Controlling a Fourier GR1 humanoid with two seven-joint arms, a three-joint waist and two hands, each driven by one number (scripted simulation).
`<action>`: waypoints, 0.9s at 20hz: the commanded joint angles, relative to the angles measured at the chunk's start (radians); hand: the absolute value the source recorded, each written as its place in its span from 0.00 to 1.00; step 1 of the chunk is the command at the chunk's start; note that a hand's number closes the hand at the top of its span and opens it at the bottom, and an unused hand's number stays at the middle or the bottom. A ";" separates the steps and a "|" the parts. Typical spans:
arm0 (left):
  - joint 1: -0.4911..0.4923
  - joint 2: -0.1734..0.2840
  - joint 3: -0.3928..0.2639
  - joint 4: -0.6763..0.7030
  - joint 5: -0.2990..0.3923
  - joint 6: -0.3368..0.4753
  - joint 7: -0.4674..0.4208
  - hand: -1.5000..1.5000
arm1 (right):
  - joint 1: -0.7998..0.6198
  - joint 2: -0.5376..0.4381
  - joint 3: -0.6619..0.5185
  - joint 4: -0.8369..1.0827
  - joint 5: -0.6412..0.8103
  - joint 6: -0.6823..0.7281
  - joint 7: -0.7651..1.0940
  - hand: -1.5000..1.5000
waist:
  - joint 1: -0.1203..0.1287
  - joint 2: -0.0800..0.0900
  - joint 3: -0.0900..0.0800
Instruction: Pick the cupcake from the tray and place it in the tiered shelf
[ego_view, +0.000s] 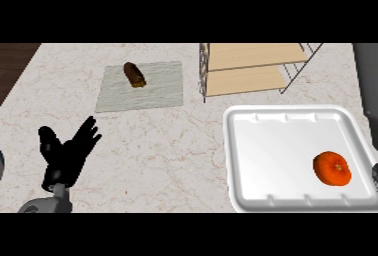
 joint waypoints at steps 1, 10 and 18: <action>0.003 -0.015 -0.020 0.043 -0.036 0.018 -0.004 0.50 | -0.061 0.007 0.006 0.143 0.044 -0.079 -0.055 1.00 | 0.003 0.004 -0.003; -0.017 -0.014 0.006 0.068 -0.002 -0.012 -0.003 0.50 | -0.083 0.028 -0.014 0.309 0.048 -0.184 -0.222 1.00 | 0.003 0.005 -0.003; -0.004 -0.007 -0.004 0.003 -0.022 0.002 0.042 0.50 | -0.092 -0.029 0.013 0.357 0.083 -0.145 -0.282 1.00 | -0.004 0.000 -0.003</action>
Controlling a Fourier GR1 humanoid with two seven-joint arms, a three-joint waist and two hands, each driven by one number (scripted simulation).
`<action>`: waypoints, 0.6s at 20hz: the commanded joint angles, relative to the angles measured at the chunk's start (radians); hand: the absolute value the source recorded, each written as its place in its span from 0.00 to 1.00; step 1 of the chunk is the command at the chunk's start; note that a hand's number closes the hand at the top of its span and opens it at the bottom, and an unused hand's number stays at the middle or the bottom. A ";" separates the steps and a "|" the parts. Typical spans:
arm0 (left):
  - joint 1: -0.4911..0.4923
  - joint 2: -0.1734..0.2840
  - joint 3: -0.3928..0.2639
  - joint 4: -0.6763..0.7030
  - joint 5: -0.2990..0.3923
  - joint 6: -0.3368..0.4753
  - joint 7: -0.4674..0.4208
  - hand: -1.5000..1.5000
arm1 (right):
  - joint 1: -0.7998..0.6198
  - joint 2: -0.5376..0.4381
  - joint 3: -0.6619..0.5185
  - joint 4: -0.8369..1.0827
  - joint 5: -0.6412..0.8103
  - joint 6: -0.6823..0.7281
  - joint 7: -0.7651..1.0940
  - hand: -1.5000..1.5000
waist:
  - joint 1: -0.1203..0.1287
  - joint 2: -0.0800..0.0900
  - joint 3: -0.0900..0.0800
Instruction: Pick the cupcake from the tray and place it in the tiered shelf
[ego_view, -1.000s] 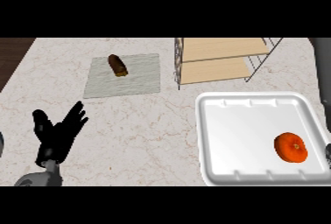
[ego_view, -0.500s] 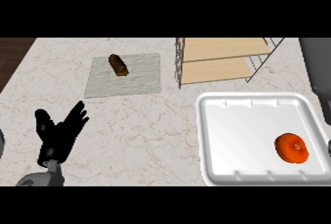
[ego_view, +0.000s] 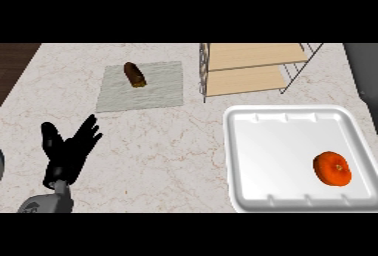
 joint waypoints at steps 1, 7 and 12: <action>-0.038 0.008 0.003 0.008 0.006 -0.001 0.055 0.50 | -0.040 -0.049 0.032 0.055 0.042 0.039 -0.044 1.00 | 0.000 0.004 -0.004; 0.000 0.011 0.022 0.021 0.024 -0.028 -0.001 0.50 | -0.033 0.025 -0.145 0.040 -0.104 -0.135 0.076 0.00 | -0.007 0.000 -0.004; -0.001 0.004 0.018 0.023 -0.005 0.006 0.003 0.50 | -0.059 0.014 -0.240 0.056 -0.206 -0.138 0.056 0.00 | -0.006 0.001 -0.004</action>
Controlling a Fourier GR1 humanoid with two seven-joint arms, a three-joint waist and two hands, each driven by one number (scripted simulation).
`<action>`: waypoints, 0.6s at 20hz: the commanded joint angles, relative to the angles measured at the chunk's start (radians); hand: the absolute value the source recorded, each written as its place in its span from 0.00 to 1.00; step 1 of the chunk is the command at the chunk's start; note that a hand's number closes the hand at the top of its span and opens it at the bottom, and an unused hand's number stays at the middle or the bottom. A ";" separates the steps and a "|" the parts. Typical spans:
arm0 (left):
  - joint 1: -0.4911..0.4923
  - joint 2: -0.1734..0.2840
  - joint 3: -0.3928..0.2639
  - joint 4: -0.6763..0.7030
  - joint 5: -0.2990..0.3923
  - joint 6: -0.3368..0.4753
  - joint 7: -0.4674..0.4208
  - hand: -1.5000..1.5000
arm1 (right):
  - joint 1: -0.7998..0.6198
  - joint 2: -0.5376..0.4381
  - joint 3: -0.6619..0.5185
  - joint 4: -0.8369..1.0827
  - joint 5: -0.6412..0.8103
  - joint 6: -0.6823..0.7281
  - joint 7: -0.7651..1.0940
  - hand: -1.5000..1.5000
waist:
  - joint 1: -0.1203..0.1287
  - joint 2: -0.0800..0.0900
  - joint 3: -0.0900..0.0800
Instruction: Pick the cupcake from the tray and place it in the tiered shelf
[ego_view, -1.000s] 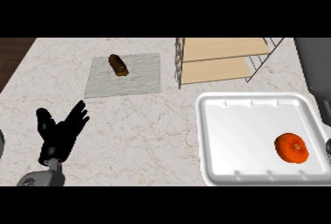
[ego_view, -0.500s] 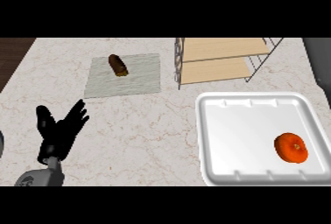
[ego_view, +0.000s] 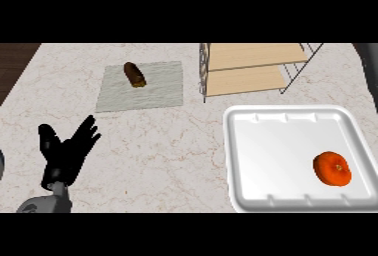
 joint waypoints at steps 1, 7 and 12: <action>0.000 -0.006 0.003 0.028 -0.005 0.004 -0.005 0.50 | 0.000 0.020 -0.085 -0.005 -0.089 -0.046 0.004 0.00 | -0.006 0.001 -0.003; -0.021 -0.022 -0.006 0.057 -0.009 0.004 -0.009 0.50 | -0.085 -0.052 -0.199 0.025 -0.196 -0.052 0.060 0.00 | -0.001 0.006 -0.003; 0.009 -0.035 -0.033 0.045 -0.034 0.004 -0.027 0.50 | -0.061 -0.118 -0.199 0.025 -0.163 -0.186 0.028 0.00 | 0.002 0.007 -0.003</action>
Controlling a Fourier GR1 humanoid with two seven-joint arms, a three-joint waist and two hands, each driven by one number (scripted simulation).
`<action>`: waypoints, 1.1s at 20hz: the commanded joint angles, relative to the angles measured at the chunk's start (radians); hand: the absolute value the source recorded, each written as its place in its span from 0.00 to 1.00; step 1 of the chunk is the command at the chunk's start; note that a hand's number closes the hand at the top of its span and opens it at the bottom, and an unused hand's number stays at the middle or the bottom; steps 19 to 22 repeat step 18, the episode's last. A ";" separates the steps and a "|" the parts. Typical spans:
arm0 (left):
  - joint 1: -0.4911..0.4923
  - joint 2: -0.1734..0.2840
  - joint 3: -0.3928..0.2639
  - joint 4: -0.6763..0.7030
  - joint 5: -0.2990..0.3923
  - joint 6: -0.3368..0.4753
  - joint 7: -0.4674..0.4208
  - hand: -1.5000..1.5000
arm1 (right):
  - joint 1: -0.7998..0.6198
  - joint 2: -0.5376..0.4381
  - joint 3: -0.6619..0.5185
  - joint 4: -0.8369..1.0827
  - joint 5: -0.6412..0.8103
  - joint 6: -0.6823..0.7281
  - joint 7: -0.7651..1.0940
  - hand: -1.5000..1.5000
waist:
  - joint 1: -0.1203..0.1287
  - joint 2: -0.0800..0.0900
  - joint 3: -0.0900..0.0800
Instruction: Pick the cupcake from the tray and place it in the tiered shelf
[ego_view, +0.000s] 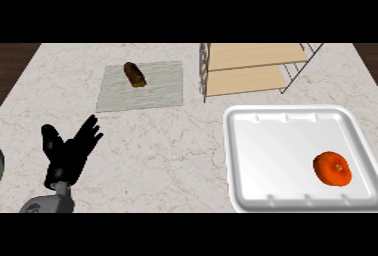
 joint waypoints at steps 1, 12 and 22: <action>0.013 0.001 0.003 0.030 0.000 -0.009 -0.004 0.50 | 0.010 -0.051 -0.005 0.007 0.028 -0.120 0.006 0.00 | -0.001 0.003 -0.004; 0.028 0.018 0.030 0.024 0.021 -0.028 -0.014 0.50 | 0.083 -0.341 -0.157 0.057 -0.107 -0.013 0.030 0.00 | -0.005 0.004 -0.003; 0.014 0.018 0.019 0.012 0.015 -0.028 0.027 0.50 | 0.190 -0.423 -0.174 0.061 -0.171 0.151 -0.044 0.00 | -0.013 0.000 -0.003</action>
